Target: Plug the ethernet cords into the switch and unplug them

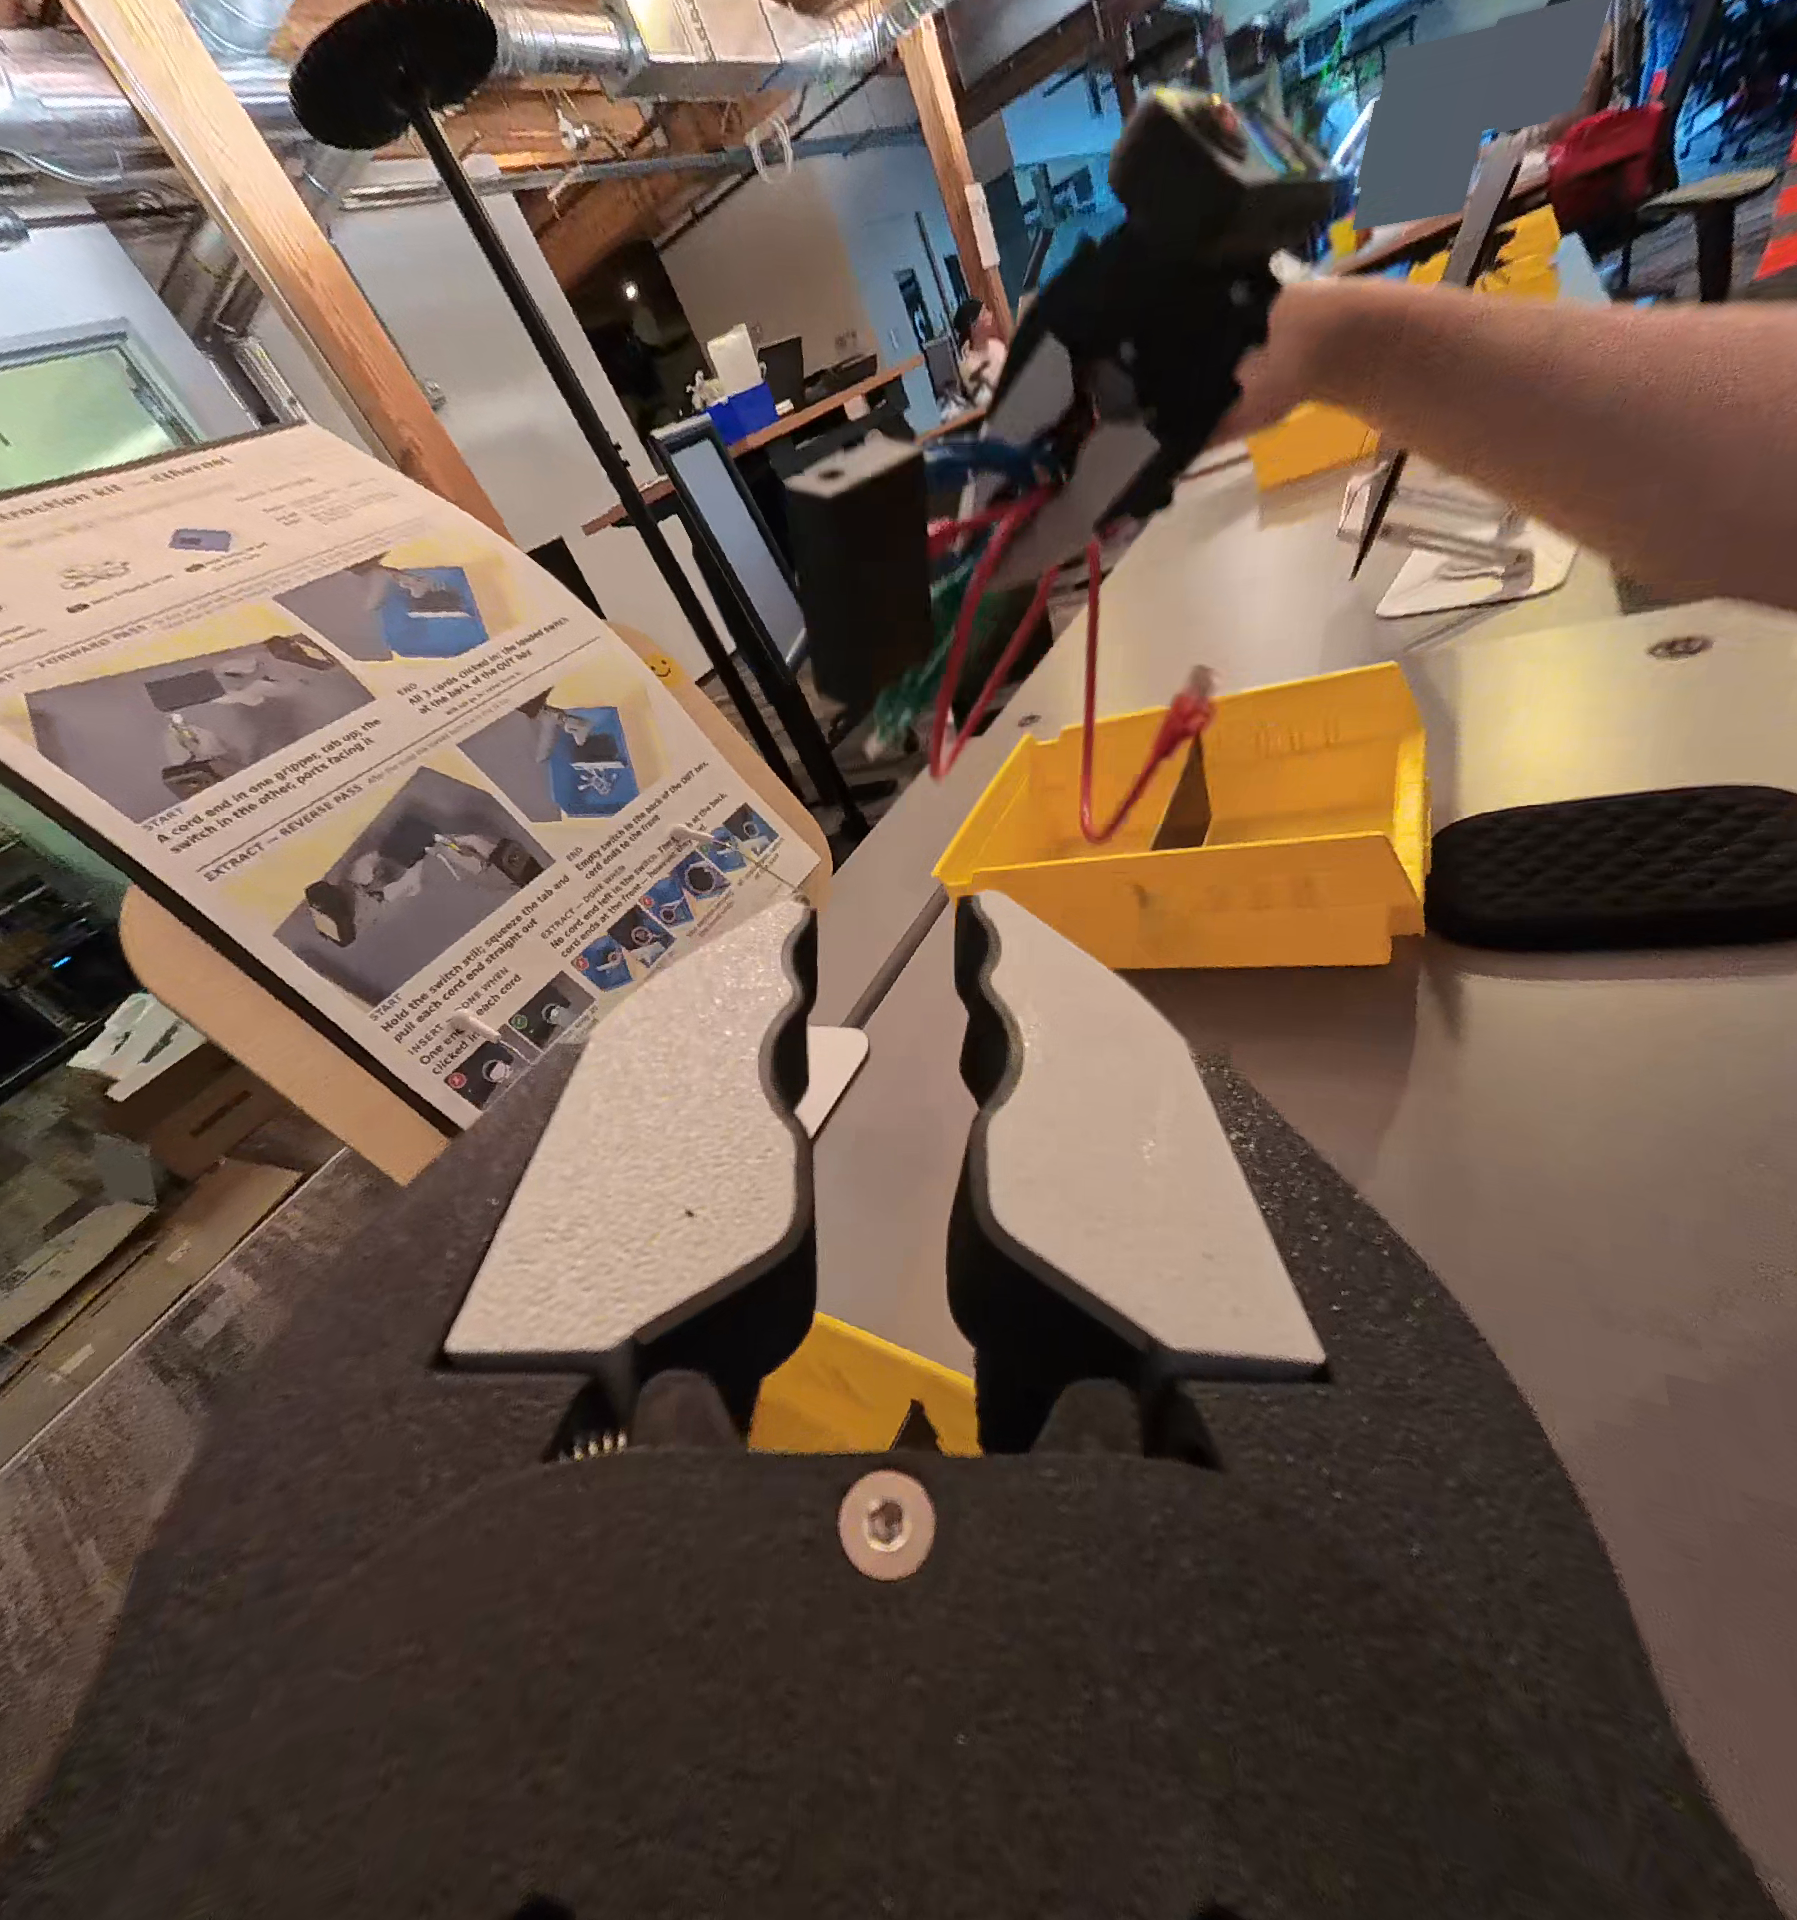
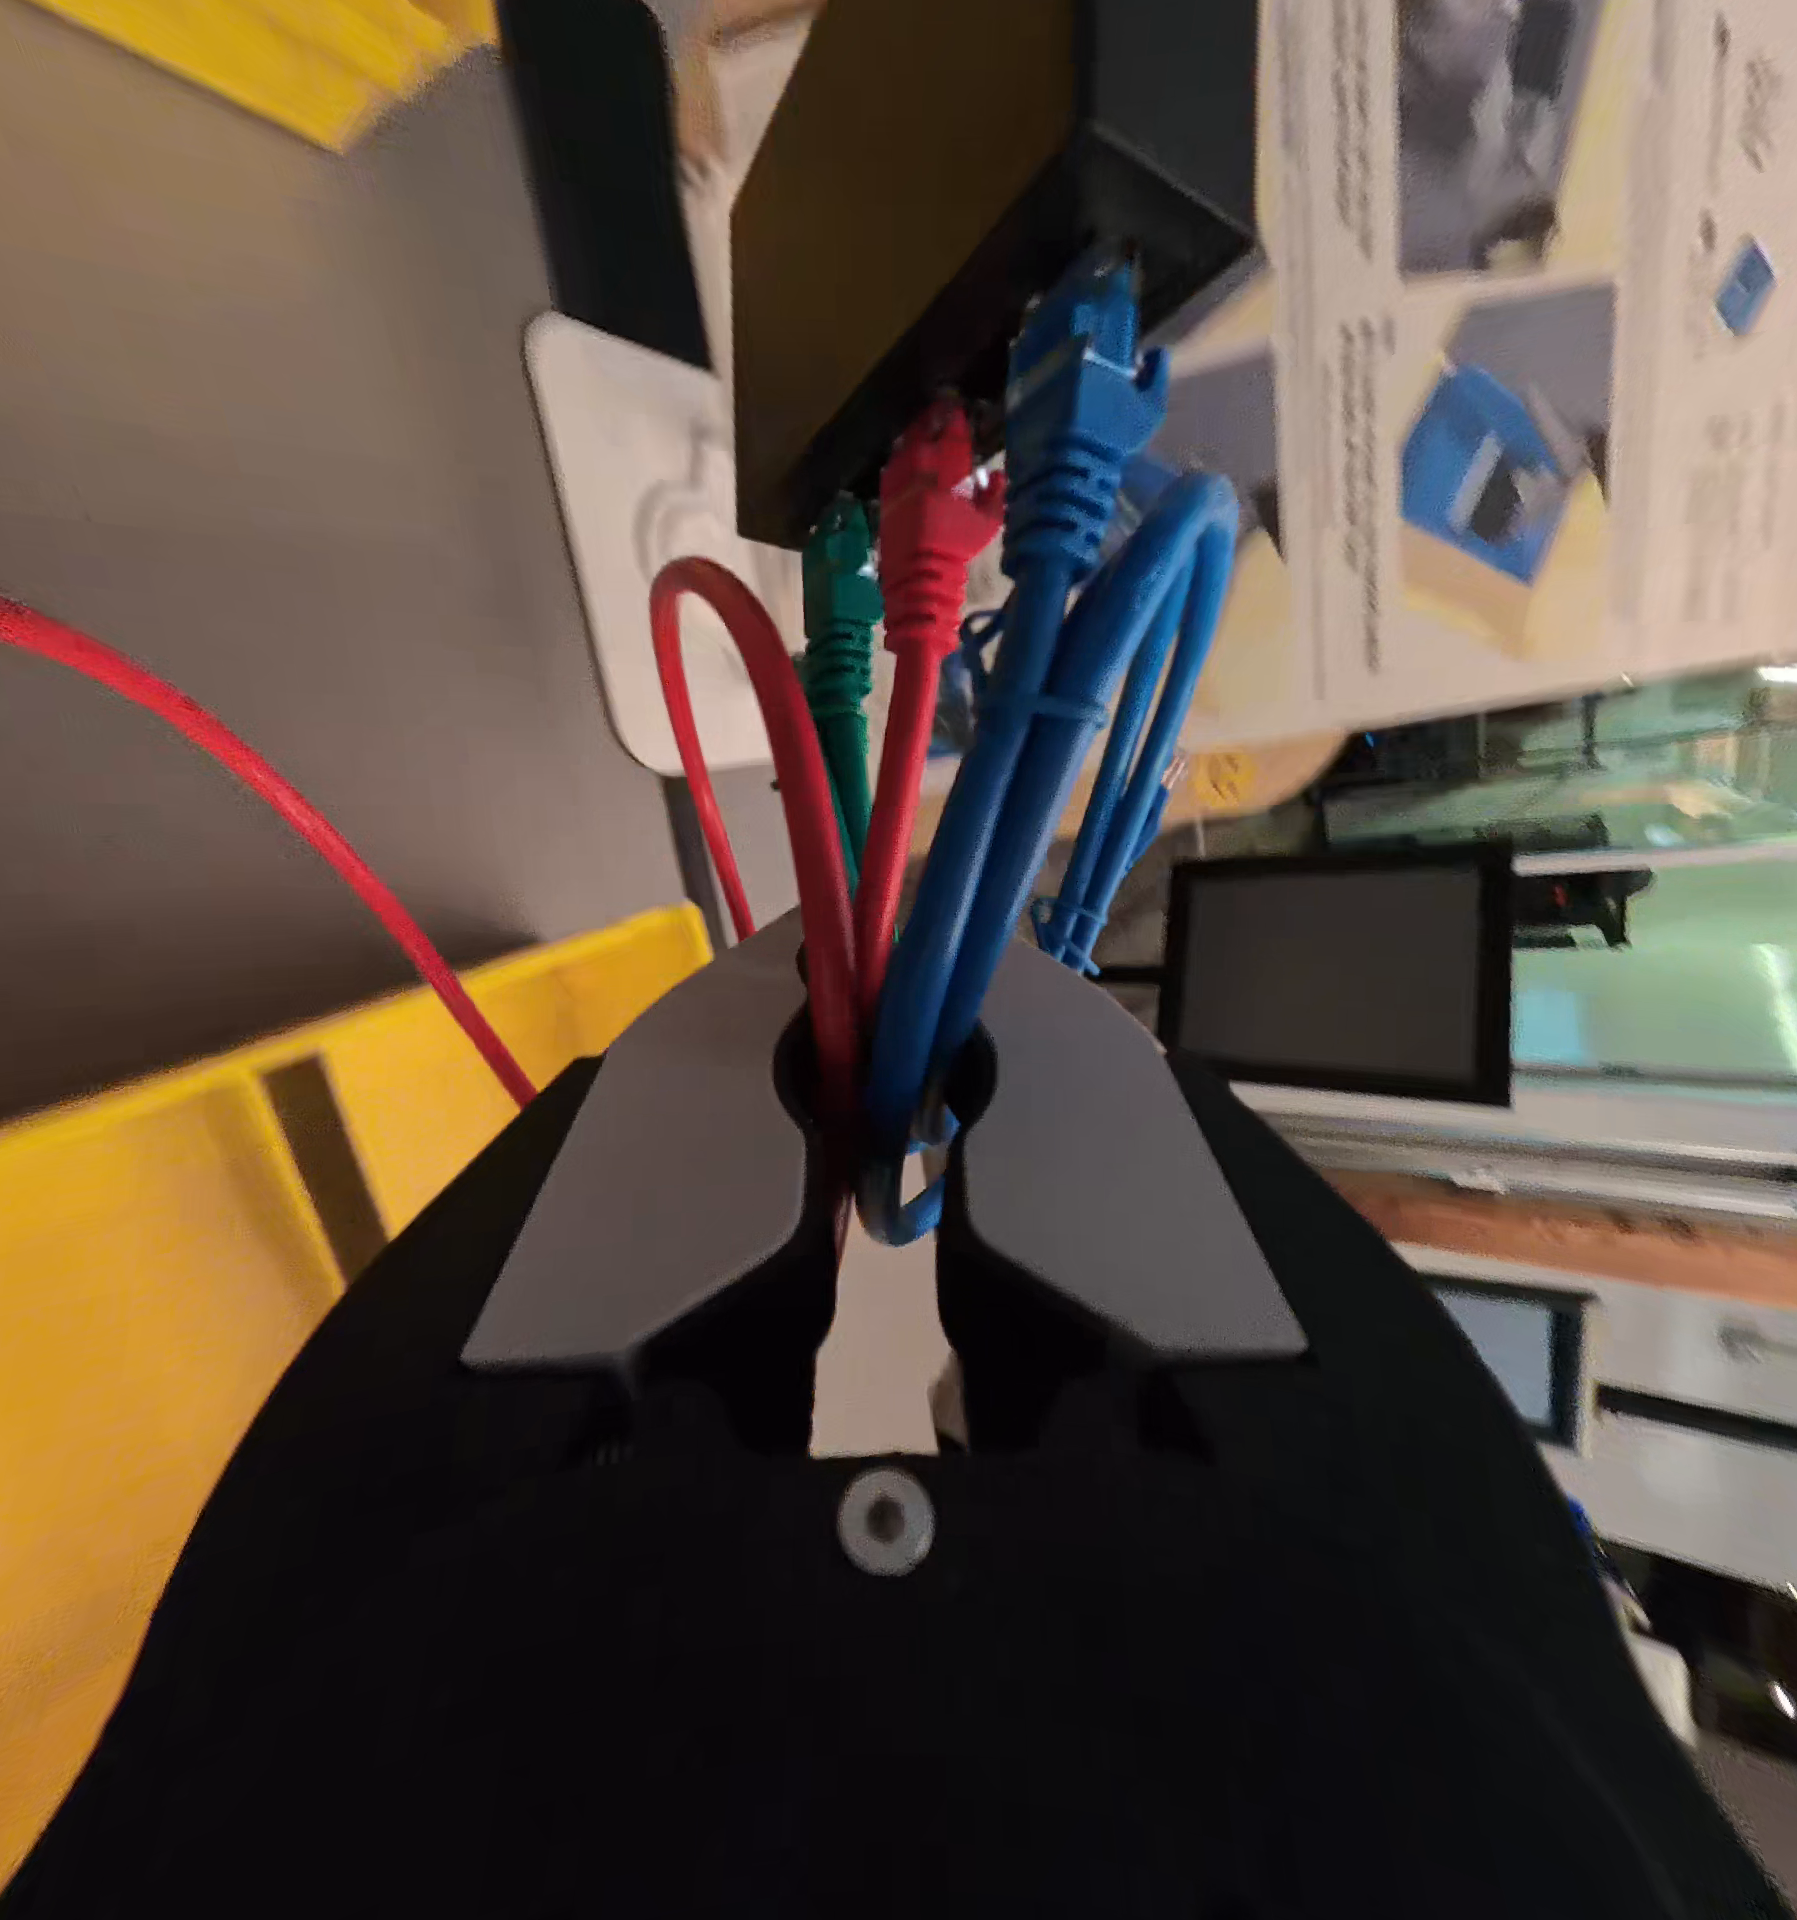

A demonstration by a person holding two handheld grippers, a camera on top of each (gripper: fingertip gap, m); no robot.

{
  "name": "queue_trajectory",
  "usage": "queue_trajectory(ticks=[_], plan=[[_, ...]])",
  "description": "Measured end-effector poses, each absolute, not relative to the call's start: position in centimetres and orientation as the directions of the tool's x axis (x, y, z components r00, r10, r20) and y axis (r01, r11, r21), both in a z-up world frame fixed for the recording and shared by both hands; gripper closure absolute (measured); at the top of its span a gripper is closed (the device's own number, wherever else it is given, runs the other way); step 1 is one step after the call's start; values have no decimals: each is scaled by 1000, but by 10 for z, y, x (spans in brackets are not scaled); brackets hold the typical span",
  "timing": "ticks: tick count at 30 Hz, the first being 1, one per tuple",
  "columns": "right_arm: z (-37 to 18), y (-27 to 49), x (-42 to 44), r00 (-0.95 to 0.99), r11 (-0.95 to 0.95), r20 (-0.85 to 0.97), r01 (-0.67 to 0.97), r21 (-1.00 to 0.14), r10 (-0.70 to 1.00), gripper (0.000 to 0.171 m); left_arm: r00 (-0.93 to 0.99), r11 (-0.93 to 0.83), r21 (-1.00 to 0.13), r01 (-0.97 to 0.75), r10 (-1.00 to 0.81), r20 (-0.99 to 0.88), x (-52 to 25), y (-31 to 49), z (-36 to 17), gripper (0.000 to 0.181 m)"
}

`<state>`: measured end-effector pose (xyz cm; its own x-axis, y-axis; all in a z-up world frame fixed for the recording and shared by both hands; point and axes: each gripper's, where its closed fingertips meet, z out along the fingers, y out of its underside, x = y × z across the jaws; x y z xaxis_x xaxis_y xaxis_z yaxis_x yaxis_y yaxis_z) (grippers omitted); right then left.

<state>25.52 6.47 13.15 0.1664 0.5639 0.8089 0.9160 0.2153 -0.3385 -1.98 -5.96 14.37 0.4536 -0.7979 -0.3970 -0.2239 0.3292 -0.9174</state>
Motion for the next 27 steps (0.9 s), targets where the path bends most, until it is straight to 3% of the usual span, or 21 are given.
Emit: queue_trajectory(ticks=[6, 15, 18, 22, 27], plan=[[123, 108, 343, 241, 50, 834, 951, -305, 497, 153, 441, 321, -909, -265, -798, -411, -8, -54, 134, 156], [22, 88, 382, 159, -34, 699, 981, -189, 697, 153, 445, 290, -910, -295, -801, -399, -7, -43, 123, 157], [1, 79, 381, 154, -46, 602, 980, -191, 783, 153, 442, 279, -910, -308, -804, -396, -5, -39, 118, 157], [-27, 68, 380, 251, -184, 314, 956, -227, 916, 153, 427, 267, -897, -352, -807, -407, 2, -36, 107, 158], [-42, 84, 388, 416, -385, 79, 886, -257, 906, 153, 406, 263, -875, -405, -806, -430, 11, -33, 96, 157]])
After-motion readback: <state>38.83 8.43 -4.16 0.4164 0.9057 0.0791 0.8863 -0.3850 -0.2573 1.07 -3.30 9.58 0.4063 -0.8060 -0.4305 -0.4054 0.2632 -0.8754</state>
